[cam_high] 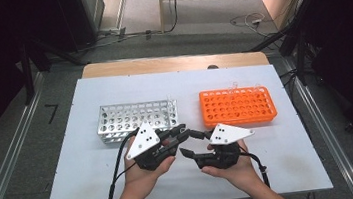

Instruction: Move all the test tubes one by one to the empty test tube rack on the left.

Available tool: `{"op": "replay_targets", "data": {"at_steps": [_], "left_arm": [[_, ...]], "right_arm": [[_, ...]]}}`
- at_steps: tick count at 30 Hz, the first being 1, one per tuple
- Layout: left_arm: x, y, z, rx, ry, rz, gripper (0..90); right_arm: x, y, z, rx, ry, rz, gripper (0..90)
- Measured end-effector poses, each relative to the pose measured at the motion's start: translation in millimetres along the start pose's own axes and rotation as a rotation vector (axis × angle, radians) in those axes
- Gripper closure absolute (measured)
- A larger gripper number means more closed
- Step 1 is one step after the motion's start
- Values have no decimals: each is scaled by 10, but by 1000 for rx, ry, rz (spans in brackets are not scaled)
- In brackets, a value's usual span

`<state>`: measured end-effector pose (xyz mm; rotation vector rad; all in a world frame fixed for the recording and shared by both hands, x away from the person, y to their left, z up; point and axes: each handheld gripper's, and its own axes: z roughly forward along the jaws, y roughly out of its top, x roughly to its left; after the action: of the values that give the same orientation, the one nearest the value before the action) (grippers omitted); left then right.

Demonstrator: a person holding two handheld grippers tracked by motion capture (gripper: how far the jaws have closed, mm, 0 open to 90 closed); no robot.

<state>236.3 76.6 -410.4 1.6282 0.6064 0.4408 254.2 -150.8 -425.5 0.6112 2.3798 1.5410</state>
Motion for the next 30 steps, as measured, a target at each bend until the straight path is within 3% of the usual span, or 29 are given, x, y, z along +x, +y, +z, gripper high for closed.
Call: {"op": "replay_targets", "data": {"at_steps": [5, 8, 14, 30], "left_arm": [[64, 11, -32, -1, 18, -1, 760], [118, 25, -55, -6, 29, -8, 760], [225, 60, -79, -17, 53, -15, 760], [565, 55, -99, -8, 132, -32, 760]], "right_arm": [[-54, -26, -55, -7, -22, 15, 72], [-115, -61, -105, -10, -30, 29, 0], [-248, -158, -272, -32, -38, 32, 0], [-626, -500, -780, -27, -181, 90, 0]]}}
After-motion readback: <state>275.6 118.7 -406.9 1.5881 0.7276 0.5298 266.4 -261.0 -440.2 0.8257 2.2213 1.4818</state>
